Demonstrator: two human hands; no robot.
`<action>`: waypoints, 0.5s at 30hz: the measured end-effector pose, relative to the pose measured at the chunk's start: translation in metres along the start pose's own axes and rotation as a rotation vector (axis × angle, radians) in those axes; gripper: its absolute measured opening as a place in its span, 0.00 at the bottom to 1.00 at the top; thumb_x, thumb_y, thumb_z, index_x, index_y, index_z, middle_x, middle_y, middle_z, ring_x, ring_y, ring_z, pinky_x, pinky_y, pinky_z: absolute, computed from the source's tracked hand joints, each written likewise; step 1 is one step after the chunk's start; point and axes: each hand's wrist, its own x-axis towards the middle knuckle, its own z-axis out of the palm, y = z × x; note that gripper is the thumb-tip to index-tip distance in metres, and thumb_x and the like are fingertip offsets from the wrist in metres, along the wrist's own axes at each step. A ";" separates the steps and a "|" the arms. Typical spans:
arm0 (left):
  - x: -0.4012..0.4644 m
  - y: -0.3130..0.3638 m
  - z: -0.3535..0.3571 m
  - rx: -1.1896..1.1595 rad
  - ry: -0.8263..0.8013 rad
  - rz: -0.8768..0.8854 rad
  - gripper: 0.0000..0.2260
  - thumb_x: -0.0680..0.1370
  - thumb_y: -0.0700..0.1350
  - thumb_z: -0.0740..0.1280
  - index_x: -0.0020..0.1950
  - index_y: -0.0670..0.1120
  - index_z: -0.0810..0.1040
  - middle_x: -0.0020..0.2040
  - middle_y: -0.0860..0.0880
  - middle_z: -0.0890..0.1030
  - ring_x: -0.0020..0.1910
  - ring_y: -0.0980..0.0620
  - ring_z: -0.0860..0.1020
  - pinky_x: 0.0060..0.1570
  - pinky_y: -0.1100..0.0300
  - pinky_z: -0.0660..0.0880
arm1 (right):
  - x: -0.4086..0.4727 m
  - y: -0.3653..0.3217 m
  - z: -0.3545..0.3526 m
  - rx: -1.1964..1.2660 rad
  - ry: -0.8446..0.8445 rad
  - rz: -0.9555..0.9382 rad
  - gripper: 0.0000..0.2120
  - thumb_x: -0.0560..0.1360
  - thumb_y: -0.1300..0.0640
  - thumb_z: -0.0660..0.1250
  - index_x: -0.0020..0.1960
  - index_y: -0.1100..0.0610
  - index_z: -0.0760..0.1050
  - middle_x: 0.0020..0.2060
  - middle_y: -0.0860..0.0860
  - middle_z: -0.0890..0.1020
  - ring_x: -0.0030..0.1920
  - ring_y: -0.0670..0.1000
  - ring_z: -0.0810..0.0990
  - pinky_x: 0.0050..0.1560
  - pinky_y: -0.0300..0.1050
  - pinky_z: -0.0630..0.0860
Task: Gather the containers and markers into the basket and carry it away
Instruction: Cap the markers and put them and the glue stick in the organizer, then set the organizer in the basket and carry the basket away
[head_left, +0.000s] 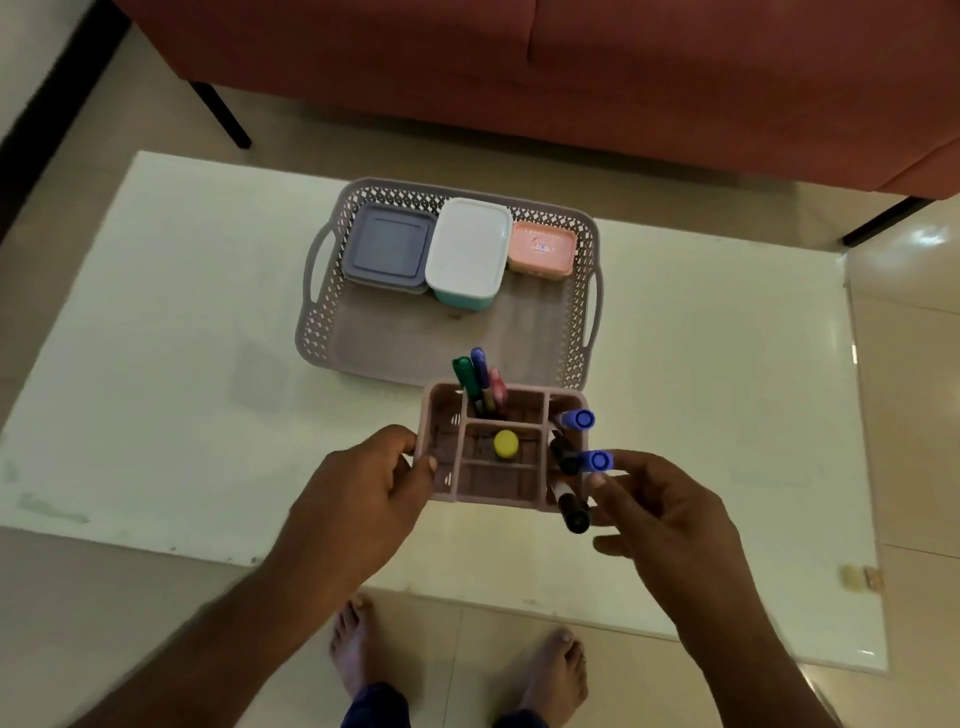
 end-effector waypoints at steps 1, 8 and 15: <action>0.002 0.002 -0.010 0.001 0.003 0.006 0.07 0.78 0.56 0.63 0.46 0.54 0.75 0.33 0.54 0.81 0.33 0.56 0.81 0.36 0.50 0.80 | 0.002 -0.006 0.005 0.021 -0.001 -0.027 0.07 0.77 0.55 0.69 0.53 0.46 0.81 0.38 0.45 0.86 0.39 0.44 0.85 0.33 0.36 0.80; 0.051 0.008 -0.061 -0.090 0.089 0.015 0.08 0.78 0.52 0.65 0.40 0.52 0.76 0.33 0.55 0.83 0.30 0.58 0.82 0.38 0.46 0.82 | 0.047 -0.072 0.032 0.005 0.050 -0.184 0.07 0.77 0.54 0.68 0.42 0.47 0.83 0.33 0.46 0.85 0.33 0.47 0.85 0.38 0.47 0.84; 0.116 0.002 -0.065 0.104 0.055 0.071 0.08 0.80 0.49 0.64 0.42 0.50 0.77 0.37 0.49 0.83 0.36 0.48 0.82 0.42 0.47 0.81 | 0.109 -0.086 0.060 -0.142 0.015 -0.121 0.06 0.74 0.57 0.68 0.40 0.52 0.82 0.30 0.49 0.85 0.32 0.50 0.85 0.44 0.56 0.84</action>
